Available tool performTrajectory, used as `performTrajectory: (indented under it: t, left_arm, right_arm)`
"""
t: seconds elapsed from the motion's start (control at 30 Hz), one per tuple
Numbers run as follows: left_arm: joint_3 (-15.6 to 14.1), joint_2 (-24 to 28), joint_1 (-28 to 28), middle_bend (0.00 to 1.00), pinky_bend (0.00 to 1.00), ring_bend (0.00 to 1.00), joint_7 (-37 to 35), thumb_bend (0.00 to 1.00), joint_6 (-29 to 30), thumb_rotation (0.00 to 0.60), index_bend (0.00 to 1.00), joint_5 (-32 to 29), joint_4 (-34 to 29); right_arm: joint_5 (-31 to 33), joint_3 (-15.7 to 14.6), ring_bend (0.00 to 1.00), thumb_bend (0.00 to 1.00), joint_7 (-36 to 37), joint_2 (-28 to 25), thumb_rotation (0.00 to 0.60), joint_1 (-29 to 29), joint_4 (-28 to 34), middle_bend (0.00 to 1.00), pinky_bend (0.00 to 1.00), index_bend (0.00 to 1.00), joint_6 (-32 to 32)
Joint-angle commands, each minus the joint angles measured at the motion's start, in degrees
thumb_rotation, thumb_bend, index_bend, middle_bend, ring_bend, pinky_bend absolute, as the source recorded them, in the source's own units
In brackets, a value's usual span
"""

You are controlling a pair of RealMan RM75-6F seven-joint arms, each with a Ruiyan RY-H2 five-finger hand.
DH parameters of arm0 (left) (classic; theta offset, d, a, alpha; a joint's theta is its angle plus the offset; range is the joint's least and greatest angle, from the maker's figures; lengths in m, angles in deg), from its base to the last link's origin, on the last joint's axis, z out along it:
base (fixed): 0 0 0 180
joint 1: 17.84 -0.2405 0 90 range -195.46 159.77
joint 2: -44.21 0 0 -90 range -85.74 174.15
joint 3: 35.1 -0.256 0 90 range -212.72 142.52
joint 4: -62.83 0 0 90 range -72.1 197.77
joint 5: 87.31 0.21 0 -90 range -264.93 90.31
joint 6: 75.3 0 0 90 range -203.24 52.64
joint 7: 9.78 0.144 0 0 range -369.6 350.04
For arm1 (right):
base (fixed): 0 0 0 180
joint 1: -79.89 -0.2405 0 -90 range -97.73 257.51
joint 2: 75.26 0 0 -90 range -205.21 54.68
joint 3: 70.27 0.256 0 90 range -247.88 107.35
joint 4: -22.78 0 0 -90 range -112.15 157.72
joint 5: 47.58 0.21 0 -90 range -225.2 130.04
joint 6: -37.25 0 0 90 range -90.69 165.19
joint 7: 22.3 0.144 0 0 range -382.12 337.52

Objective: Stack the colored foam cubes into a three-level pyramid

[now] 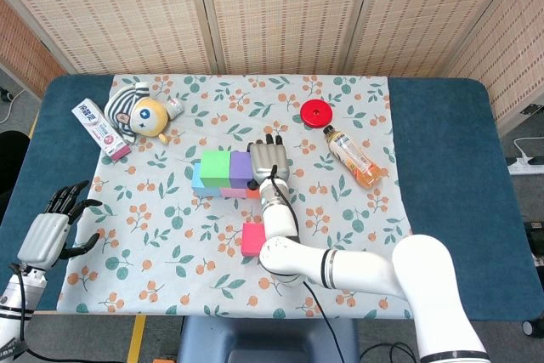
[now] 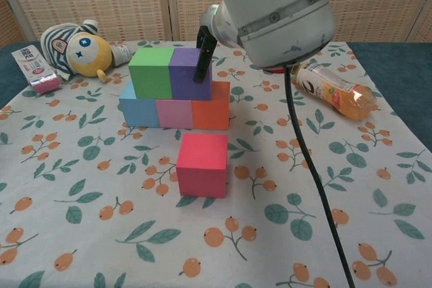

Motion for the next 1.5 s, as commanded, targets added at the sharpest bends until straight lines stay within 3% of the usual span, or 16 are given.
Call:
performTrajectory:
  t: [0.03, 0.3, 0.57, 0.8, 1.0, 1.2, 1.37, 1.5]
  left_arm:
    - [0.02, -0.05, 0.02, 0.00, 0.02, 0.00, -0.03, 0.33, 0.01, 0.600, 0.28, 0.03, 0.05]
    - [0.01, -0.09, 0.01, 0.00, 0.02, 0.00, 0.02, 0.33, 0.14, 0.600, 0.28, 0.15, -0.01]
    - [0.05, 0.01, 0.05, 0.00, 0.02, 0.00, 0.38, 0.33, 0.16, 0.600, 0.28, 0.17, -0.29]
    - [0.17, 0.23, 0.29, 0.00, 0.02, 0.00, 1.01, 0.33, -0.14, 0.600, 0.28, 0.09, -0.90]
    - [0.47, 0.74, 0.66, 0.00, 0.02, 0.00, 1.97, 0.33, -0.76, 0.600, 0.27, -0.38, -1.91]
    - [0.93, 1.08, 0.89, 0.00, 0.02, 0.00, 2.83, 0.33, -1.49, 0.600, 0.27, -1.50, -3.02]
    - [1.31, 1.50, 0.84, 0.00, 0.02, 0.00, 3.68, 0.33, -1.86, 0.600, 0.27, -2.61, -4.28]
    - [1.70, 1.65, 0.56, 0.00, 0.02, 0.00, 4.32, 0.33, -1.89, 0.600, 0.27, -3.79, -5.13]
  right_arm:
    - [-0.09, 0.14, 0.00, 0.15, -0.08, -0.01, 0.600, 0.21, 0.24, 0.19, 0.00, 0.29, -0.12]
    - [-0.94, 0.35, 0.00, 0.15, 0.06, -0.13, 0.600, 0.72, 1.09, 0.19, 0.00, 0.12, -0.34]
    - [-1.20, 0.46, 0.00, 0.15, -0.02, -0.49, 0.600, 1.15, 1.91, 0.17, 0.00, 0.00, -0.57]
    - [-1.24, -0.09, 0.00, 0.15, -0.51, -2.21, 0.600, 2.14, 4.21, 0.07, 0.00, 0.00, -1.68]
    - [-2.74, -0.18, 0.00, 0.09, 1.14, -5.22, 0.600, 3.93, 8.36, 0.03, 0.00, 0.00, -2.52]
    - [-9.80, -1.34, 0.00, 0.03, 6.84, -12.74, 0.600, 9.71, 19.23, 0.02, 0.00, 0.00, -3.37]
    - [-21.10, -4.27, 0.00, 0.02, 15.39, -20.63, 0.600, 18.20, 30.58, 0.02, 0.00, 0.00, -3.68]
    - [-30.62, -7.36, 0.00, 0.02, 22.77, -26.56, 0.600, 25.27, 36.97, 0.08, 0.01, 0.02, -5.34]
